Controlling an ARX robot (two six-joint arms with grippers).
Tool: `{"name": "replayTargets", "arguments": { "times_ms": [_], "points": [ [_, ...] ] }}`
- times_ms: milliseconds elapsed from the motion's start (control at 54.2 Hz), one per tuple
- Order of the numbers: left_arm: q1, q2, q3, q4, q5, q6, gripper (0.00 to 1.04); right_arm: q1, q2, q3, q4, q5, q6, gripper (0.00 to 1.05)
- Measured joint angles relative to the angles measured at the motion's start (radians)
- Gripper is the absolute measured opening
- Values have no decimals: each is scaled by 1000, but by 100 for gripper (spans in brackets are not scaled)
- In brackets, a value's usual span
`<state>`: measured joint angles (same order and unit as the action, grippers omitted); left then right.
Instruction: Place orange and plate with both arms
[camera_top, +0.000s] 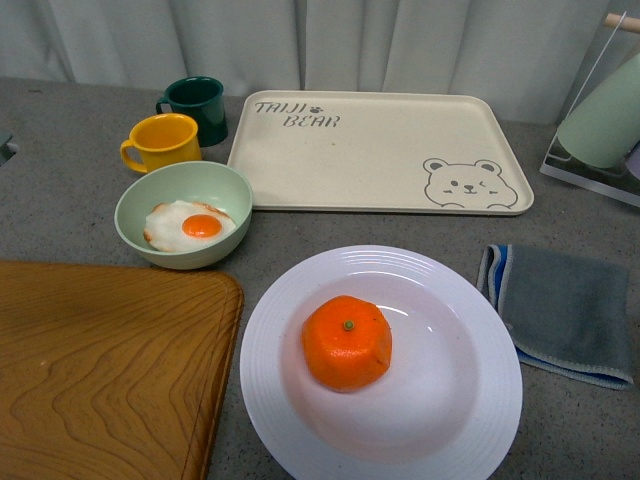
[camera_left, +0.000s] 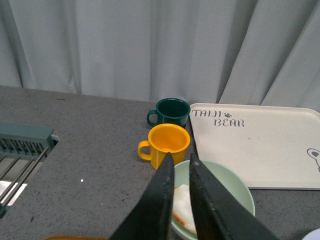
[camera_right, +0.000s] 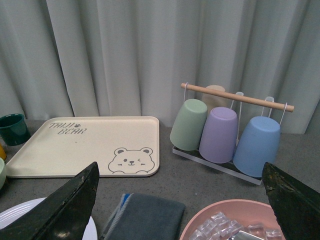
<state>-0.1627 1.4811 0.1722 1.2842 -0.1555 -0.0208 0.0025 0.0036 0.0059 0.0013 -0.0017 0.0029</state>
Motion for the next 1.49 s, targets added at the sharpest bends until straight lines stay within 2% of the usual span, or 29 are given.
{"name": "replayTargets", "arguments": {
  "times_ms": [74,240,313,424,479,590,1124,1493],
  "points": [
    [18,-66,-31,-34,14,3,4,0,0,0,0,0,0,95],
    [50,-224,-87,-130,50,10,4,0,0,0,0,0,0,95],
    [64,-340,-90,-261,60,12,4,0,0,0,0,0,0,95],
    [80,-462,-105,-343,77,13,4,0,0,0,0,0,0,95],
    [126,-516,-118,-384,141,13,4,0,0,0,0,0,0,95],
    [158,-590,-135,-446,149,13,4,0,0,0,0,0,0,95],
    [160,-967,-153,-777,154,13,4,0,0,0,0,0,0,95],
    [160,-1144,-153,-944,155,13,4,0,0,0,0,0,0,95]
  ]
}}
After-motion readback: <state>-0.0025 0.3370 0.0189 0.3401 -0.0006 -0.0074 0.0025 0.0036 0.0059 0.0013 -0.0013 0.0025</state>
